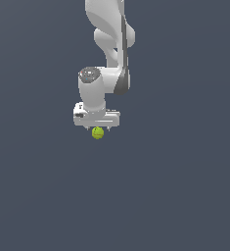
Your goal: Pick up the object and move it to a goal position.
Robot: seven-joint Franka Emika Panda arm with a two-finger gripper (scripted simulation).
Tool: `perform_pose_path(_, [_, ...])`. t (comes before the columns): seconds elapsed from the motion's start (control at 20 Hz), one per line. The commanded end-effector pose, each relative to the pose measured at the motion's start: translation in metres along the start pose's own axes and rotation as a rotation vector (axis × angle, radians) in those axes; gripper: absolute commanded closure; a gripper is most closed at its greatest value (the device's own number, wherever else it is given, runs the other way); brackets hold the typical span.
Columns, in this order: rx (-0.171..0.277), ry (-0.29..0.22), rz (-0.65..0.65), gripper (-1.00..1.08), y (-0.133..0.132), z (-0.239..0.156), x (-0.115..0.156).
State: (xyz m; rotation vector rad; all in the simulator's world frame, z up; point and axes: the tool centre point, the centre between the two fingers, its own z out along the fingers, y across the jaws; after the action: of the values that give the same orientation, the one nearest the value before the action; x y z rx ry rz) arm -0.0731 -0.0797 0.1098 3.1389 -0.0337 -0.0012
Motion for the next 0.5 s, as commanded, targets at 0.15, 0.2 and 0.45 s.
perform_pose_path(0.15, [0.002, 0.001, -0.001, -0.92, 0.01, 0.014, -0.02])
perform_pose_path(0.2, [0.002, 0.001, 0.0, -0.92, 0.011, 0.015, -0.023])
perform_pose_path(0.45, [0.002, 0.001, 0.0, -0.92, 0.013, 0.018, -0.028])
